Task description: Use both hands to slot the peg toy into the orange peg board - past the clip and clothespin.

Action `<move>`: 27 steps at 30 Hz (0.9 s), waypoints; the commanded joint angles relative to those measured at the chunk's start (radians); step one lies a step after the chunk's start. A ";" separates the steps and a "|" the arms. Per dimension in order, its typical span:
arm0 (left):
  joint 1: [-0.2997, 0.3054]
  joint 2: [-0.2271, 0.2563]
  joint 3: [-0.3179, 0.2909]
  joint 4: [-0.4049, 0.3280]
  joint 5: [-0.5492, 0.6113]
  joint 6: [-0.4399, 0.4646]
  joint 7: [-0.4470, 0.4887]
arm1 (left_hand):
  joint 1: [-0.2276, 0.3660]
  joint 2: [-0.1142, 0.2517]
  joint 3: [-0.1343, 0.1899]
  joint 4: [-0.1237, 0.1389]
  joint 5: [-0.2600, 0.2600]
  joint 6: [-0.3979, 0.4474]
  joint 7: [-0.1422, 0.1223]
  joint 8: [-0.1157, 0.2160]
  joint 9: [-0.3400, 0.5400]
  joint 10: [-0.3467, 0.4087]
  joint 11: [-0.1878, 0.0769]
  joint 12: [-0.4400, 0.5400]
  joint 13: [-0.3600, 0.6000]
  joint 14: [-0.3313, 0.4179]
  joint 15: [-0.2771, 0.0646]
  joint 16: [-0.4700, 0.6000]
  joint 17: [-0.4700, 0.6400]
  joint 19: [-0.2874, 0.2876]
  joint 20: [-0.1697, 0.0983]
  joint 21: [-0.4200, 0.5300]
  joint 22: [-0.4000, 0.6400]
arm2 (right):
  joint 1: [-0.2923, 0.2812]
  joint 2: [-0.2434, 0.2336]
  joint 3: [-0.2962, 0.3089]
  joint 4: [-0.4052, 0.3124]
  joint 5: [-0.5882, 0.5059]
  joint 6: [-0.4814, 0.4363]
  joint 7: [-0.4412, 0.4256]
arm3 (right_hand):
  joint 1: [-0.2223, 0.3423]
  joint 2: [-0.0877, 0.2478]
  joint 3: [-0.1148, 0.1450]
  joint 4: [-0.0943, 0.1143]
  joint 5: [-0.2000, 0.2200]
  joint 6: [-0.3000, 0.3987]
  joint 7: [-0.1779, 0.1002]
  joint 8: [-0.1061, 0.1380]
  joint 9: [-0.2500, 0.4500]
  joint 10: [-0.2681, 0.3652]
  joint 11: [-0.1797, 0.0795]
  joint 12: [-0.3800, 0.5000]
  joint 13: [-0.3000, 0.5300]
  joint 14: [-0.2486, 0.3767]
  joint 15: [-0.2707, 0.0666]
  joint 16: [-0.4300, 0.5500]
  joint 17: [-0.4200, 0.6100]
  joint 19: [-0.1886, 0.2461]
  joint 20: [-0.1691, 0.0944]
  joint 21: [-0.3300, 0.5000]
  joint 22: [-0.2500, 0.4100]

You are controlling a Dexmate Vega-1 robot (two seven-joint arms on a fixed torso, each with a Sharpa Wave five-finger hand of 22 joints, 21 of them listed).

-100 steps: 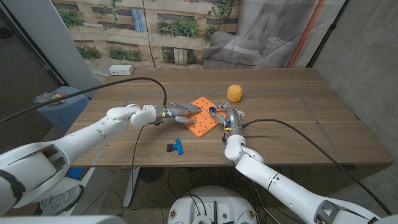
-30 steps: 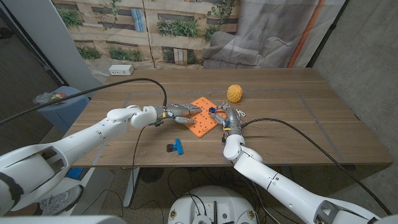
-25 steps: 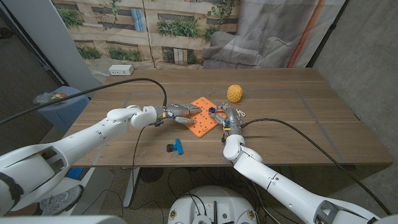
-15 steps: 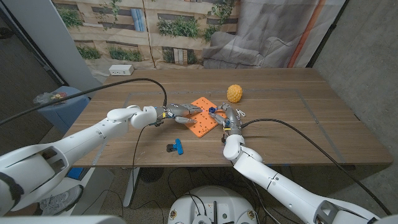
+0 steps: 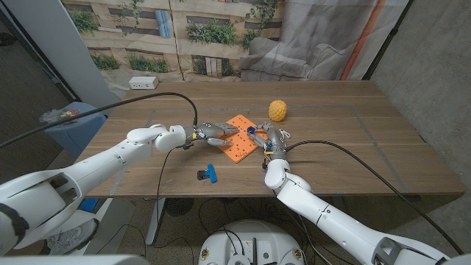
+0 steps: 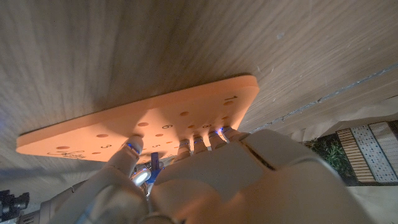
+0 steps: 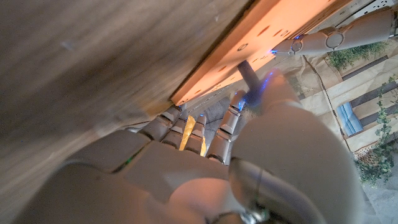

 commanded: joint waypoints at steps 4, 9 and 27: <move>0.000 0.000 0.002 -0.002 -0.005 0.008 -0.023 | 0.005 0.084 0.005 -0.001 0.001 0.053 -0.001 0.007 0.009 0.042 -0.007 0.007 0.006 0.024 -0.068 0.009 0.012 0.013 -0.138 0.010 0.008 | -0.004 -0.006 0.003 -0.006 0.013 0.000 0.006 | 0.007 -0.016 -0.008 -0.001 -0.004 -0.028 0.002 -0.012 -0.001 -0.013 0.008 -0.002 0.004 -0.002 0.010 -0.006 -0.002 -0.001 0.015 0.004 0.006; -0.001 -0.002 0.004 0.000 -0.003 0.007 -0.020 | 0.004 0.084 0.005 0.000 0.001 0.053 -0.001 0.007 0.009 0.041 -0.006 0.007 0.006 0.024 -0.069 0.010 0.012 0.013 -0.137 0.010 0.008 | -0.006 -0.011 0.003 -0.009 0.015 0.004 0.009 | 0.005 -0.021 -0.010 -0.001 -0.005 -0.040 0.002 -0.018 -0.003 -0.025 0.011 -0.004 0.004 -0.008 0.015 -0.010 -0.002 -0.007 0.018 0.003 0.006; 0.010 0.007 -0.002 -0.022 -0.007 0.017 -0.030 | 0.005 0.086 0.007 0.001 0.001 0.053 -0.002 0.008 0.009 0.043 -0.006 0.007 0.006 0.025 -0.068 0.010 0.012 0.013 -0.137 0.009 0.008 | -0.006 -0.023 -0.002 -0.017 0.014 0.012 0.024 | -0.003 -0.048 -0.019 -0.001 -0.014 -0.109 0.003 -0.049 -0.011 -0.062 0.027 -0.007 0.005 -0.035 0.039 -0.026 -0.005 -0.033 0.033 0.001 0.006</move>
